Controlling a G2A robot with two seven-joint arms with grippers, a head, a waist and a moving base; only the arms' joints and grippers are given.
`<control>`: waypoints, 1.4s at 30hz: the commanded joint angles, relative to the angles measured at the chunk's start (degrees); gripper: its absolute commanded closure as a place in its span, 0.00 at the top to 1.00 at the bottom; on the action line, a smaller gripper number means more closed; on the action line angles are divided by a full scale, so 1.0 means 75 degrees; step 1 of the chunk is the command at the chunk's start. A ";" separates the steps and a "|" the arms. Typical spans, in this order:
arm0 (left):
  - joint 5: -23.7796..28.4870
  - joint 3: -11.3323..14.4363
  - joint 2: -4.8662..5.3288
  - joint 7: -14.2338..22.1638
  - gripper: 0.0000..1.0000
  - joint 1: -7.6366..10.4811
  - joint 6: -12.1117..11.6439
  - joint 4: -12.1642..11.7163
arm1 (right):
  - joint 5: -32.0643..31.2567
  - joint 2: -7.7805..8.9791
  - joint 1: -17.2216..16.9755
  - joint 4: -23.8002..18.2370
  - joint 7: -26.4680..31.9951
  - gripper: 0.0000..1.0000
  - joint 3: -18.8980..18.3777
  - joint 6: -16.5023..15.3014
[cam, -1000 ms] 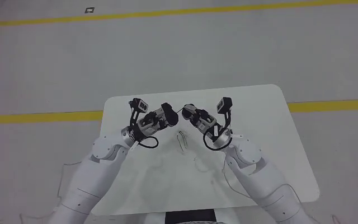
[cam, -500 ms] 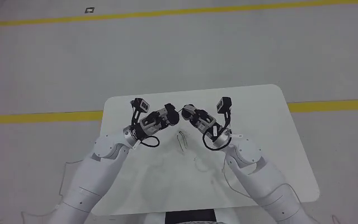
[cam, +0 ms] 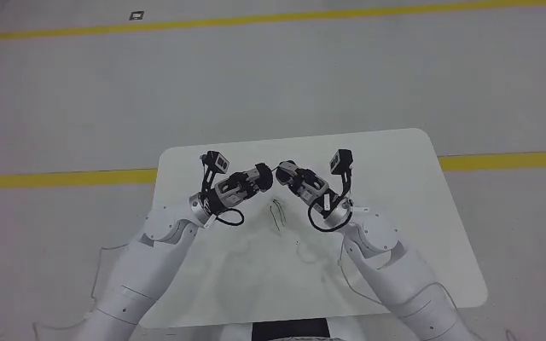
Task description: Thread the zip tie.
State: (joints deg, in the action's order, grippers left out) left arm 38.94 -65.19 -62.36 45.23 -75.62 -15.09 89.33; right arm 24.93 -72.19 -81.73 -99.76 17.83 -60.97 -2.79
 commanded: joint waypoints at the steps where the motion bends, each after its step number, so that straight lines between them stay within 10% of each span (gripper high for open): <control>1: -0.0015 -0.0007 0.0002 -0.0003 0.15 -0.0005 0.0009 0.0002 | -0.0023 -0.0005 -0.0007 -0.0021 0.0008 0.00 0.0003 0.0016; 40: -0.0130 -0.0020 -0.0006 -0.0013 0.00 -0.0012 0.0072 -0.0008 | -0.0258 -0.0105 -0.0105 -0.0200 0.0029 0.00 0.0009 0.0123; 41: -0.0141 -0.0021 -0.0005 -0.0005 0.00 -0.0010 0.0078 -0.0005 | -0.0239 -0.0107 -0.0112 -0.0198 0.0029 0.36 -0.0002 0.0132; 42: -0.0142 -0.0023 -0.0004 0.0001 0.00 -0.0010 0.0081 -0.0005 | -0.0223 -0.0109 -0.0118 -0.0201 0.0006 1.00 -0.0018 0.0134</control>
State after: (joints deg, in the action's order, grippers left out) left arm 37.91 -65.34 -62.40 45.19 -75.70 -14.52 89.27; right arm 23.12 -72.99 -82.57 -101.26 18.02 -60.99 -1.83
